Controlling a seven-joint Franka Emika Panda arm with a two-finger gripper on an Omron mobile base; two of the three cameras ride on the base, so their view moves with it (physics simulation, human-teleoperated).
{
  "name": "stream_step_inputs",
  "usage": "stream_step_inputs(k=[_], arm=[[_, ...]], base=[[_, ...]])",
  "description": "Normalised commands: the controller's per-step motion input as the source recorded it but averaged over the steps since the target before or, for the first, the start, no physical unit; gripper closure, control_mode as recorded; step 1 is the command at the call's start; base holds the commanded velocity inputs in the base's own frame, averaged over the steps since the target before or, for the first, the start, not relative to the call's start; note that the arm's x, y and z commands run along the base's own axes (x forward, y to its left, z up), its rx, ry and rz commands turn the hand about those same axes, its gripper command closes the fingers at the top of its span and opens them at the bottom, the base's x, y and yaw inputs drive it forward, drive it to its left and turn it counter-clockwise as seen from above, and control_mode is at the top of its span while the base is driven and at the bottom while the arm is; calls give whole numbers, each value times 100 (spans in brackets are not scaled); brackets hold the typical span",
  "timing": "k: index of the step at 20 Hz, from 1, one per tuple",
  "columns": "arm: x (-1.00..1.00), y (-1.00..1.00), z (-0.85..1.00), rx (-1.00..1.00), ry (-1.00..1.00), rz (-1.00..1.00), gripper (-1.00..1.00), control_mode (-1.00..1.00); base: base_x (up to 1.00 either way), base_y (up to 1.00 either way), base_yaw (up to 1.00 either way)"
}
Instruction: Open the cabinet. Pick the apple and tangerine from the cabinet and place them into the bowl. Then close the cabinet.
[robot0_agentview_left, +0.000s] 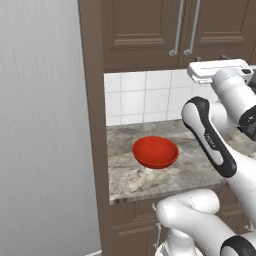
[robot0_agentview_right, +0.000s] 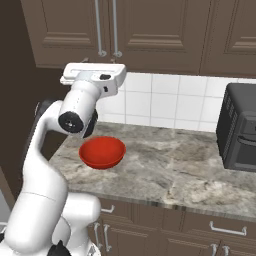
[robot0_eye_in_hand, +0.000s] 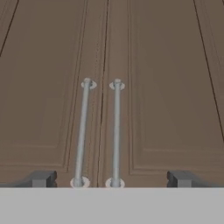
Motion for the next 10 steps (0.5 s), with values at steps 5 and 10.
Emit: stream_step_inputs(k=[5,10], arm=[[43,0,6,0,0,0,-100,-100],[52,0,12,0,0,0,-100,-100]], base=[[0,0,0],[0,0,0]])
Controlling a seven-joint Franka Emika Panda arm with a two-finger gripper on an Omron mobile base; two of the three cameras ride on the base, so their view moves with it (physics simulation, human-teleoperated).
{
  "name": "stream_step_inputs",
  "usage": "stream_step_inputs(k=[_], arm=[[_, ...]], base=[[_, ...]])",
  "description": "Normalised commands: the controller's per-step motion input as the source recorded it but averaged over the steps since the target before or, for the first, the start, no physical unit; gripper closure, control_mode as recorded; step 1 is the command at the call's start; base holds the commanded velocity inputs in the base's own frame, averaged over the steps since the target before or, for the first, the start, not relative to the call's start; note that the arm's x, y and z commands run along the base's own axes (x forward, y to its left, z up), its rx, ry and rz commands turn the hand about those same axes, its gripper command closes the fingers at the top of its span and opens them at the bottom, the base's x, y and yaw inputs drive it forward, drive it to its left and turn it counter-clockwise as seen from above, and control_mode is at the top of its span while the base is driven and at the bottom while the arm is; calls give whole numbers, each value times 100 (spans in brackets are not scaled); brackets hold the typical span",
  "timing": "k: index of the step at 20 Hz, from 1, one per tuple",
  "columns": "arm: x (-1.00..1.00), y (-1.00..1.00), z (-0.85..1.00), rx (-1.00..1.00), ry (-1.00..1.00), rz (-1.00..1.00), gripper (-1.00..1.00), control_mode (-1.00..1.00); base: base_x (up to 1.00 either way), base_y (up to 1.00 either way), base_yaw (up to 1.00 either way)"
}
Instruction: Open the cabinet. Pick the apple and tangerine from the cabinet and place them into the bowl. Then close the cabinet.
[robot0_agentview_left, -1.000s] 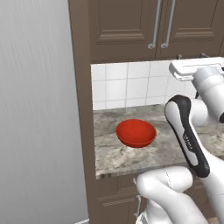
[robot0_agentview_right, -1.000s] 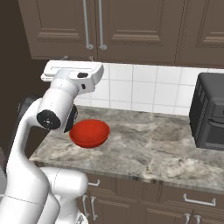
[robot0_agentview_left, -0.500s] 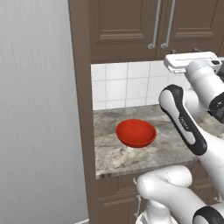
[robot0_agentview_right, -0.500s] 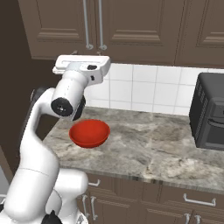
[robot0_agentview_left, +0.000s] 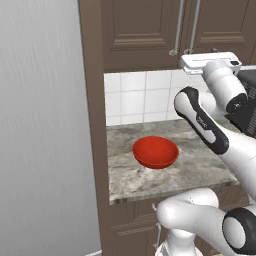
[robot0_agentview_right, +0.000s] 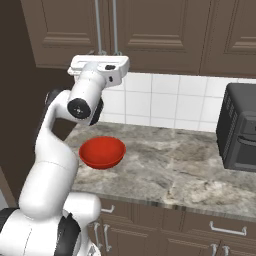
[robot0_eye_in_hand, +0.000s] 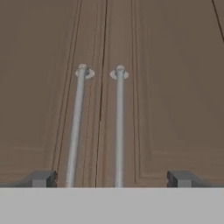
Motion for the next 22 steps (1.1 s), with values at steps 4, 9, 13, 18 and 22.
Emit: stream_step_inputs(k=[4,9,13,18,22], arm=[[67,0,13,0,2,0,-100,-100],[64,-6,12,1,2,0,-100,-100],[50,-24,10,3,0,0,-100,-100],[54,-18,4,1,0,0,-100,-100],[84,0,0,0,4,0,-100,-100]], base=[[0,0,0],[0,0,0],[0,0,0],[0,0,0],[0,0,0]])
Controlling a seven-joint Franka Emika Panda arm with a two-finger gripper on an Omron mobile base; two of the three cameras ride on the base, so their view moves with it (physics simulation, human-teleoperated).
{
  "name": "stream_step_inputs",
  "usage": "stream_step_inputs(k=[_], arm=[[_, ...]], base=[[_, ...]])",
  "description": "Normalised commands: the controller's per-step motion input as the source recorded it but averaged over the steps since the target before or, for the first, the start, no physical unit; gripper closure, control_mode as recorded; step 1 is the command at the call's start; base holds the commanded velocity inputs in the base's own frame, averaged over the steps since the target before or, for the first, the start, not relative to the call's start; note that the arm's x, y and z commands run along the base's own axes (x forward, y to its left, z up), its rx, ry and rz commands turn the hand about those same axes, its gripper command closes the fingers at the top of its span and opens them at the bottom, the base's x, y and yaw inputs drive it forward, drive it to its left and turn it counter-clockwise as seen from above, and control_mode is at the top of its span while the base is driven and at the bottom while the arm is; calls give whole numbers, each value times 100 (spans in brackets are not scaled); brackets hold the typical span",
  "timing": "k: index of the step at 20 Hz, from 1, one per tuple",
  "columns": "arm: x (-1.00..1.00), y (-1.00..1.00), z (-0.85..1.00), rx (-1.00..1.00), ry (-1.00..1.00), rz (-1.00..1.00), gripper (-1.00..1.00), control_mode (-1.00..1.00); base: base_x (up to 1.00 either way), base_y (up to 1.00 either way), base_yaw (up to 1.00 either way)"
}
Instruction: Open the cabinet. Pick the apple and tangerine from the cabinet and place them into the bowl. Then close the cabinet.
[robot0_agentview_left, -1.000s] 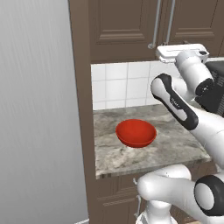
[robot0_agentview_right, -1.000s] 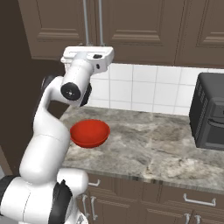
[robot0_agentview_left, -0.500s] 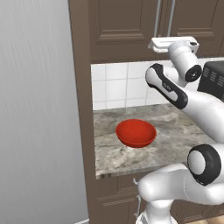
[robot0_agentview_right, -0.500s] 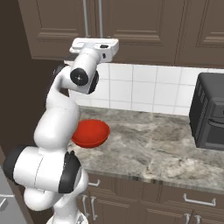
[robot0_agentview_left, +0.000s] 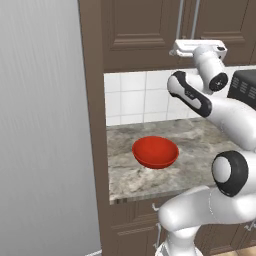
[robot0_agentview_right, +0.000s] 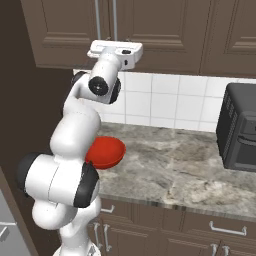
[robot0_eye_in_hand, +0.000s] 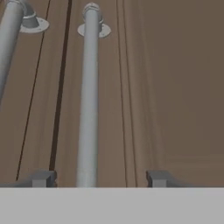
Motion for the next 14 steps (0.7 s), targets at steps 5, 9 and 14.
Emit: stream_step_inputs(k=[5,9,14], arm=[[91,0,0,0,6,0,100,-100],[34,0,0,0,2,-1,100,-100],[0,0,0,0,0,0,100,-100]], base=[[0,0,0],[0,0,0],[0,0,0]])
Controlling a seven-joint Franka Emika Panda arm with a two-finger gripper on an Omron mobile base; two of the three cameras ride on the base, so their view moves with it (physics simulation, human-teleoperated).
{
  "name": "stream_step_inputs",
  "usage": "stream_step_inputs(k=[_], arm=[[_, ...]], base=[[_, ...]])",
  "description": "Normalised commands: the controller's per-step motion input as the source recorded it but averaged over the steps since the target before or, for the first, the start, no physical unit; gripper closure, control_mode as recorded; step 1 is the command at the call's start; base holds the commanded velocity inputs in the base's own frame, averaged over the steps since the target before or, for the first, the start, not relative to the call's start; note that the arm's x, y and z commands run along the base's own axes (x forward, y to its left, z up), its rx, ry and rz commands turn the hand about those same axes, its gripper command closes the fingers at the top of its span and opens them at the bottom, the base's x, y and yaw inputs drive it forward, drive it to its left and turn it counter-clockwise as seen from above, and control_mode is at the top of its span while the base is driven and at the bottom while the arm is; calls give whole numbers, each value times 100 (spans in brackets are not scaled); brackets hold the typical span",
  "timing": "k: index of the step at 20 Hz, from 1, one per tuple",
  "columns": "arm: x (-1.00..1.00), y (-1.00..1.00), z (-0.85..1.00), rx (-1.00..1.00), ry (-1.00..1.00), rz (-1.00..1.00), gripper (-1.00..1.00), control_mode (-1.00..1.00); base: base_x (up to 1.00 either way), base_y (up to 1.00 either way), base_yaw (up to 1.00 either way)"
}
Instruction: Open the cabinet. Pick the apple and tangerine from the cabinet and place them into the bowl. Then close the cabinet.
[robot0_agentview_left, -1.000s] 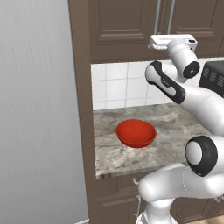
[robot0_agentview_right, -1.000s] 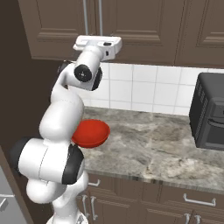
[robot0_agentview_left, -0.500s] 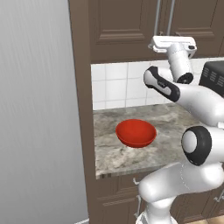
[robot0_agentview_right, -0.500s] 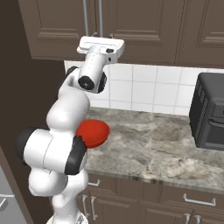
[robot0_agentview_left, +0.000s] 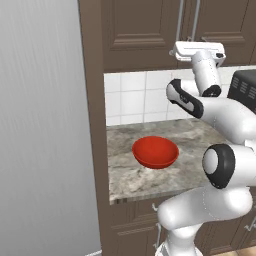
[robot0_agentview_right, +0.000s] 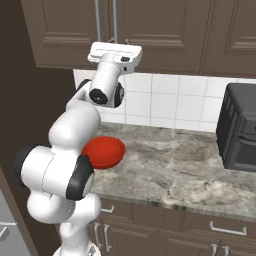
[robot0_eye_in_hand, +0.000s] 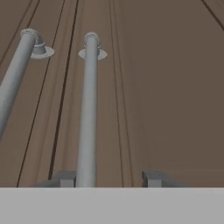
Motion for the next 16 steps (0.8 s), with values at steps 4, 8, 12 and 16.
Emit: stream_step_inputs(k=[4,8,12,16], arm=[[0,0,0,0,0,0,100,-100],[0,0,17,0,0,0,100,-100],[0,0,11,0,1,0,100,-100],[3,0,0,0,4,0,100,-100]], base=[[0,0,0],[0,0,0],[0,0,0],[0,0,0]])
